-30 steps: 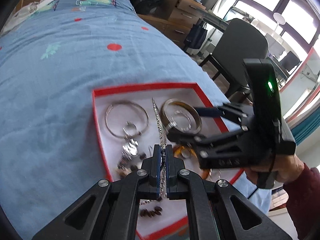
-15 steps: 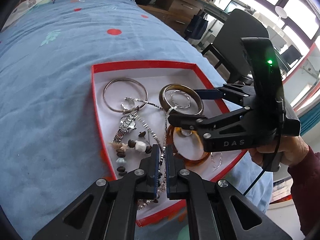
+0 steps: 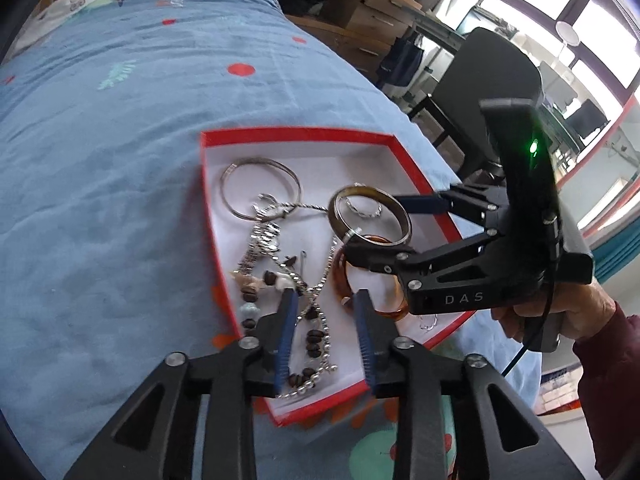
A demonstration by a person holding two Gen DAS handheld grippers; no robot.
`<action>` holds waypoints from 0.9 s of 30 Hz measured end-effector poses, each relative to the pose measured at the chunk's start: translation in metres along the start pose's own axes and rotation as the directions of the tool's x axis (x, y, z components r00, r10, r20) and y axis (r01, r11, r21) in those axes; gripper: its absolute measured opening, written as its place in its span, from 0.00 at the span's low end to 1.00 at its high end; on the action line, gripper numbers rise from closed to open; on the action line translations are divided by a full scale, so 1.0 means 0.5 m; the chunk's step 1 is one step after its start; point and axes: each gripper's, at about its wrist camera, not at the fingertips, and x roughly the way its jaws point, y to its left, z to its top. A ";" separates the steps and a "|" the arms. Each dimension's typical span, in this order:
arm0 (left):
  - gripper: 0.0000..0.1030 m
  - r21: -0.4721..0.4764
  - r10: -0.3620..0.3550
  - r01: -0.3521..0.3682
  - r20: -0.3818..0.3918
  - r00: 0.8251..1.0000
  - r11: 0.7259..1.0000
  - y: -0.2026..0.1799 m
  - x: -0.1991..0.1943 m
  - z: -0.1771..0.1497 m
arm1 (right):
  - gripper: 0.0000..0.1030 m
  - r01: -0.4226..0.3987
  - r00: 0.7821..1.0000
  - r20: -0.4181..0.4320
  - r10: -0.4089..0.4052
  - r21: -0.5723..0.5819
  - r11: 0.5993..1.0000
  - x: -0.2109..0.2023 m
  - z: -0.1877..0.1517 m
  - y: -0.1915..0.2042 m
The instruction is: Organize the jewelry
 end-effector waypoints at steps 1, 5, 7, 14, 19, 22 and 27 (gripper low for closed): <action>0.32 -0.006 0.001 -0.001 0.007 1.000 1.000 0.004 -0.011 -0.002 | 0.76 0.001 1.000 -0.002 -0.001 0.003 1.000 0.000 0.000 0.001; 0.32 -0.009 0.020 -0.020 0.024 0.999 1.000 0.017 -0.041 -0.011 | 0.76 0.008 1.000 -0.018 -0.008 0.004 1.000 0.002 -0.002 0.006; 0.32 -0.017 0.026 -0.025 0.030 0.999 1.000 0.026 -0.055 -0.017 | 0.76 0.014 1.000 -0.022 -0.014 0.008 1.000 0.003 -0.002 0.008; 0.38 -0.038 0.064 -0.062 0.059 0.996 0.997 0.053 -0.105 -0.031 | 0.76 0.040 0.999 -0.021 -0.038 0.058 0.998 -0.008 -0.004 0.014; 0.50 -0.055 0.103 -0.099 0.085 0.991 0.994 0.067 -0.140 -0.042 | 0.76 0.036 0.999 0.035 -0.040 0.111 0.993 -0.054 -0.014 0.022; 0.53 -0.069 0.119 -0.112 0.096 0.988 0.991 0.070 -0.166 -0.055 | 0.76 0.041 0.997 0.052 -0.049 0.146 0.988 -0.079 -0.022 0.024; 0.64 -0.065 0.169 -0.162 0.129 0.977 0.985 0.063 -0.208 -0.080 | 0.76 0.059 0.992 0.093 -0.081 0.221 0.974 -0.136 -0.051 0.046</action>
